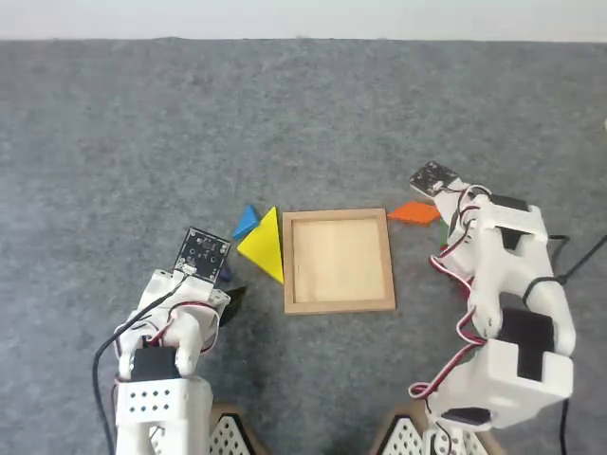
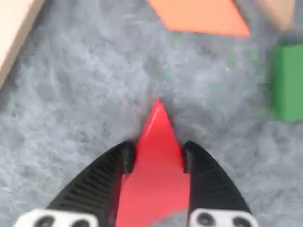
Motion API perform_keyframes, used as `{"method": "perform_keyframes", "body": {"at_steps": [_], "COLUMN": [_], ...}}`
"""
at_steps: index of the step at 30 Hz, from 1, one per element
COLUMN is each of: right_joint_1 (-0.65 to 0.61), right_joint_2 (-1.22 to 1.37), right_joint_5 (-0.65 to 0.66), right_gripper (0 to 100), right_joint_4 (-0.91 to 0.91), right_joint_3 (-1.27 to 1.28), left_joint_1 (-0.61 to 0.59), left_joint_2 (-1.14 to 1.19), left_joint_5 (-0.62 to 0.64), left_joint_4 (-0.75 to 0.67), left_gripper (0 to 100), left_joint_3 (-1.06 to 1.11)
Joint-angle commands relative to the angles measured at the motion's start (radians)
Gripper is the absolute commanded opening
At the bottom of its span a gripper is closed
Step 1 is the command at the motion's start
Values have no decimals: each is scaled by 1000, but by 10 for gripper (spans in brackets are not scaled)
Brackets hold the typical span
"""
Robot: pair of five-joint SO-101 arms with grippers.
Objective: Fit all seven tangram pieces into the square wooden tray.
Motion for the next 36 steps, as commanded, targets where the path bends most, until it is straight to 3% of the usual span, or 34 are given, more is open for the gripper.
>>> {"method": "perform_keyframes", "body": {"at_steps": [1,10,13,19,22,27,33,36], "right_joint_1": [-13,81,127,127,117,-7,-18,41], "right_joint_2": [-18,-177,-248,-404,-455,-466,-404,-341], "right_joint_5": [-127,-350,-450,-497,-578,-736,-743,-741], "right_gripper": [104,124,184,291,304,304,305,305], "right_joint_4": [1,58,97,292,266,113,82,48], "right_joint_3": [-29,-31,-23,-2,71,232,247,226], "left_joint_1": [3,3,3,3,3,3,3,3], "left_joint_2": [-11,-11,-11,-11,-11,-11,-11,-11], "left_joint_5": [-11,-11,-11,-11,-11,-11,-11,-11], "left_joint_4": [-21,-21,-21,-21,-21,-21,-21,-21], "left_gripper": [335,335,335,335,335,335,335,335], "left_joint_3": [-10,-10,-10,-10,-10,-10,-10,-10]}}
